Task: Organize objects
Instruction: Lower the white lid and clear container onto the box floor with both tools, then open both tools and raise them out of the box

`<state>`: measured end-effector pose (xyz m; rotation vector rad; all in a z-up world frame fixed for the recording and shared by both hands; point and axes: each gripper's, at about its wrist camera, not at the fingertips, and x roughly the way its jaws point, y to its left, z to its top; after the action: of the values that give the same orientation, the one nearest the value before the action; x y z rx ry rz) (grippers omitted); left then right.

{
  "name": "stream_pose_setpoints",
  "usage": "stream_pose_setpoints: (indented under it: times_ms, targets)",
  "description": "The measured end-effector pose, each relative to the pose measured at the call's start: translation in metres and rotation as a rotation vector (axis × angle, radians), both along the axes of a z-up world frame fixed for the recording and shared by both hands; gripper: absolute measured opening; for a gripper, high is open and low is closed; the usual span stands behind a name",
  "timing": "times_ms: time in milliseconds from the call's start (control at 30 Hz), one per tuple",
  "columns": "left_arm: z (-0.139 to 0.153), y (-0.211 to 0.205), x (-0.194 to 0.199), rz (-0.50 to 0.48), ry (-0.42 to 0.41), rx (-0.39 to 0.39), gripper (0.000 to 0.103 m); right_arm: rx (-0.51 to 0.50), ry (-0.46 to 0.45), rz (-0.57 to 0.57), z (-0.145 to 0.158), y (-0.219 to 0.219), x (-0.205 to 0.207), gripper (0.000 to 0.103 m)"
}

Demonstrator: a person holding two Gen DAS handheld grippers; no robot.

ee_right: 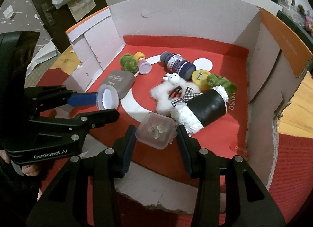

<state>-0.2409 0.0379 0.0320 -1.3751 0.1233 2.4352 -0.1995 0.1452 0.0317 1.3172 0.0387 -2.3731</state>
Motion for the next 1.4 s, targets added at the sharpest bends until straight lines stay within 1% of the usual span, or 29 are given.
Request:
stream_pose_setpoints:
  times_ms: [233,600,900,1167,1400]
  targets:
    - [-0.0004,0.0002,0.0001,0.015,0.017,-0.01,0.042,0.024,0.023,-0.012,-0.0012,0.0002,-0.0001,0.041]
    - [-0.002,0.0013,-0.0018,0.017,0.019,-0.011,0.042,0.018,0.023,-0.012,-0.0029,-0.0003,-0.0005,0.041]
    - [-0.0029,0.004,-0.0014,0.022,0.029,-0.027,0.043,0.009,0.027,-0.017,-0.0024,0.0006,-0.0012,0.041]
    - [-0.0036,0.0057,-0.0006,0.028,0.037,-0.033,0.051,0.01,0.031,-0.017,-0.0018,0.0001,-0.0015,0.041]
    - [-0.0026,0.0032,0.0017,0.04,0.04,-0.029,0.052,0.01,0.037,-0.02,-0.0003,0.0009,-0.0012,0.043]
